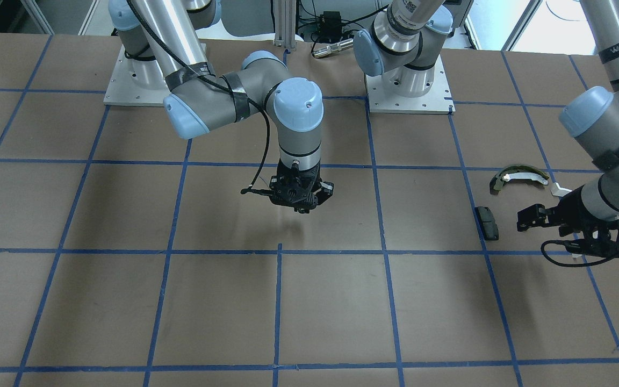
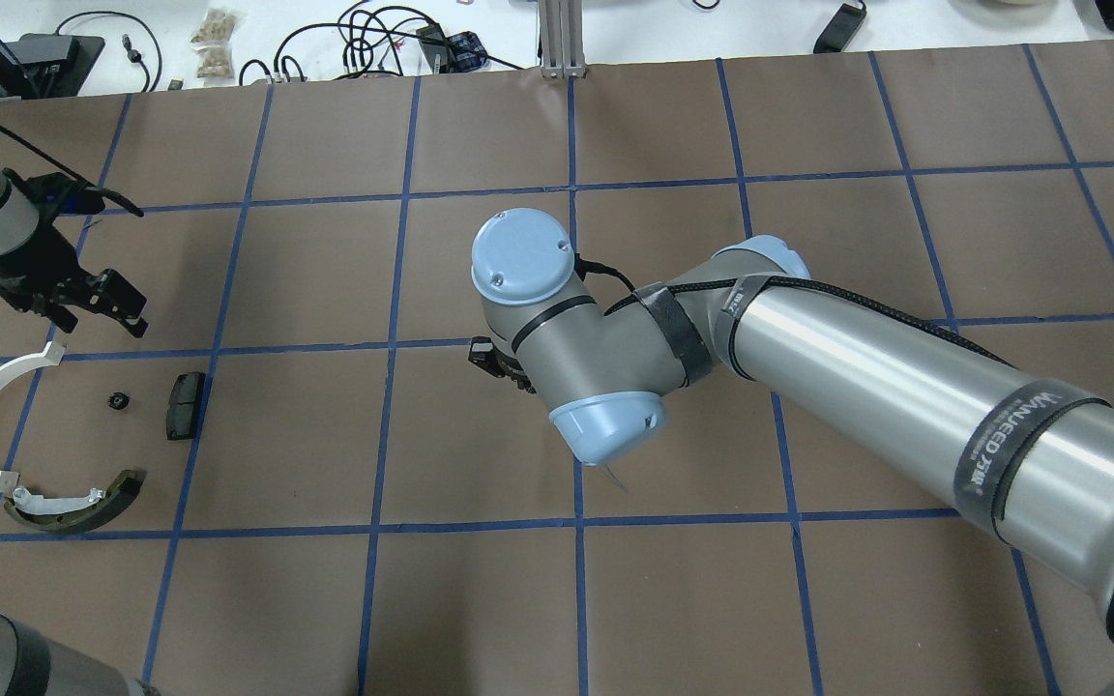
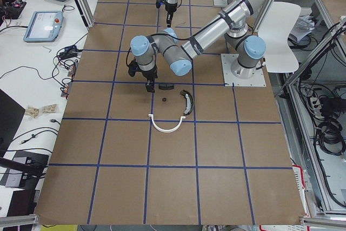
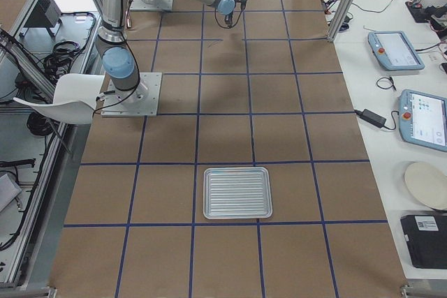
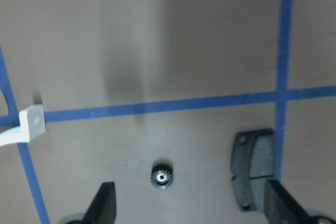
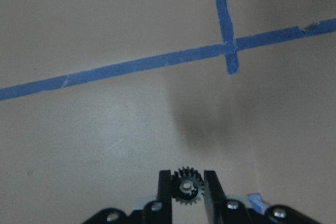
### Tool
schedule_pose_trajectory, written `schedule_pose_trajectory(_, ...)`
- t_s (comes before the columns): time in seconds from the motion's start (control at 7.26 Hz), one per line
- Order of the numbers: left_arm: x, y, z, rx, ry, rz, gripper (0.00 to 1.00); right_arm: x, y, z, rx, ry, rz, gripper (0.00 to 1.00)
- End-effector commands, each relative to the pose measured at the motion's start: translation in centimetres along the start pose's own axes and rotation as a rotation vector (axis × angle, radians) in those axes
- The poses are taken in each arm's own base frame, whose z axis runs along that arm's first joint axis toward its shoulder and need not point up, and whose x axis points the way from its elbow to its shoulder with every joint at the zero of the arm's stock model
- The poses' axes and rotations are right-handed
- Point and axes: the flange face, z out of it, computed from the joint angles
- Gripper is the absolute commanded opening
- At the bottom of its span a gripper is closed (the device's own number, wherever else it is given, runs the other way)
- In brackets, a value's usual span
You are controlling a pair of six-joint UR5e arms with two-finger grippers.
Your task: Place bearing gear from tray to pile
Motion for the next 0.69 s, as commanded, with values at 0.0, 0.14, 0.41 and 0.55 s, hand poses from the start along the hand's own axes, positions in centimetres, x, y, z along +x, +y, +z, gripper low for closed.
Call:
schedule_pose_trajectory(0.0, 5.8, -3.0, -0.7, -0.005, 0.003, 0.015, 1.00, 1.3, -2.2, -1.2, 0.022, -0.011, 0.016, 1.00)
schedule_pose_trajectory(0.14, 8.6, -3.7, -1.0, -0.006, -0.016, 0.030, 1.00, 4.1, -4.8, -2.6, 0.040, -0.020, -0.015, 1.00)
schedule_pose_trajectory(0.41, 16.8, -5.5, -0.9, 0.006, -0.025, -0.006, 1.00, 11.1, -9.9, -7.5, 0.073, -0.007, -0.084, 1.00)
schedule_pose_trajectory(0.55, 21.6, -6.0, -0.8, 0.017, -0.014, -0.008, 1.00, 14.6, -11.2, -9.8, 0.048, 0.013, -0.135, 1.00)
